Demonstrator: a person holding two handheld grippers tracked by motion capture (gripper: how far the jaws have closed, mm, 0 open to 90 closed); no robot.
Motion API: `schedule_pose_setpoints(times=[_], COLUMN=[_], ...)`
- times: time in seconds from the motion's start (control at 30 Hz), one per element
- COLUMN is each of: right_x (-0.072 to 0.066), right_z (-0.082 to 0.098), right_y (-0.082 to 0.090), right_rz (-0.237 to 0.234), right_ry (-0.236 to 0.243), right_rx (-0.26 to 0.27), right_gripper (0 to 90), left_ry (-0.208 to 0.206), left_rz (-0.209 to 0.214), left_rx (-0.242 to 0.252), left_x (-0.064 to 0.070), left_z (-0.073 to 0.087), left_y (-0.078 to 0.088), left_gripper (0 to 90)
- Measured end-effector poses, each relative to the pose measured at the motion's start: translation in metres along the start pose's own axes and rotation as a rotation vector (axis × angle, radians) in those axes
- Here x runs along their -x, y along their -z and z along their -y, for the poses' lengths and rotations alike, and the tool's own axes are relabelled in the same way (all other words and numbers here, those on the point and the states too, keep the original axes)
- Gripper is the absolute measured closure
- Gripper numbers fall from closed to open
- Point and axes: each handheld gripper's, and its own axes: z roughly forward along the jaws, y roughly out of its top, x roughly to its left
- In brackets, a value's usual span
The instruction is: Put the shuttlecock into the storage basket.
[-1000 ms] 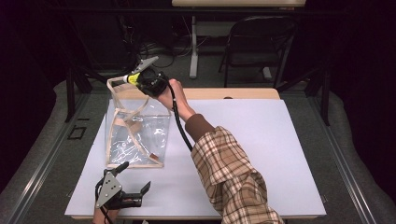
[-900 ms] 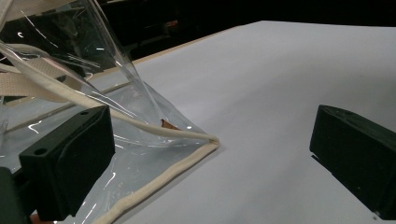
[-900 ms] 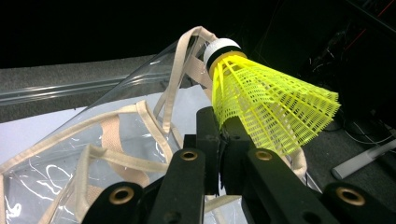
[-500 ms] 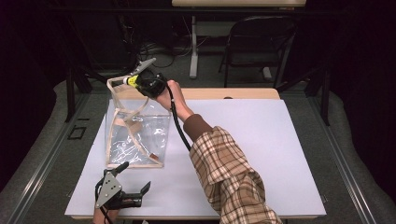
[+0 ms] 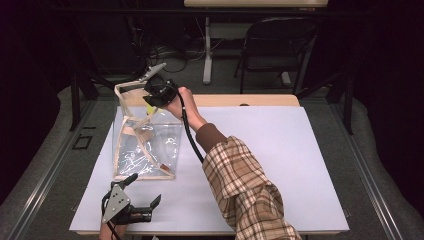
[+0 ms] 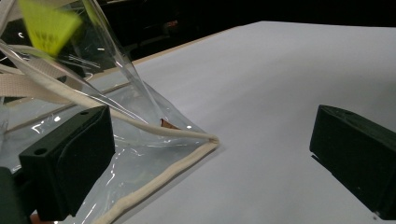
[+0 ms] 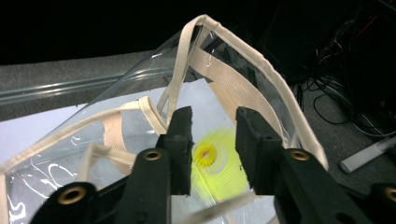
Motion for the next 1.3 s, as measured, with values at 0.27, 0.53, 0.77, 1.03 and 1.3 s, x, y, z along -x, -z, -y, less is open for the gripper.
schedule_pose_setpoints(times=[0.27, 0.53, 0.77, 1.03, 1.3], right_x=[0.007, 0.012, 0.016, 0.019, 0.022], right_z=[0.002, 0.008, 0.016, 0.029, 0.041], right_y=[0.014, 0.033, 0.051, 0.072, 0.088], right_rz=[0.002, -0.018, -0.034, -0.023, -0.019], right_ry=[-0.05, -0.087, -0.088, -0.088, -0.099], right_rx=[0.004, 0.027, 0.036, 0.044, 0.055], right_gripper=[42.4, 21.6, 13.9, 9.8, 6.3], left_ry=[-0.002, -0.005, -0.008, -0.012, -0.008], left_rz=[-0.001, -0.003, -0.002, -0.003, -0.004], left_rx=[-0.002, -0.004, -0.008, -0.011, -0.008], left_x=[0.001, 0.001, 0.002, 0.002, 0.002], left_z=[0.0, 0.0, 0.0, 0.0, 0.0], left_y=[-0.001, -0.001, -0.002, -0.003, -0.003], left_gripper=[0.0, 0.0, 0.0, 0.0, 0.0])
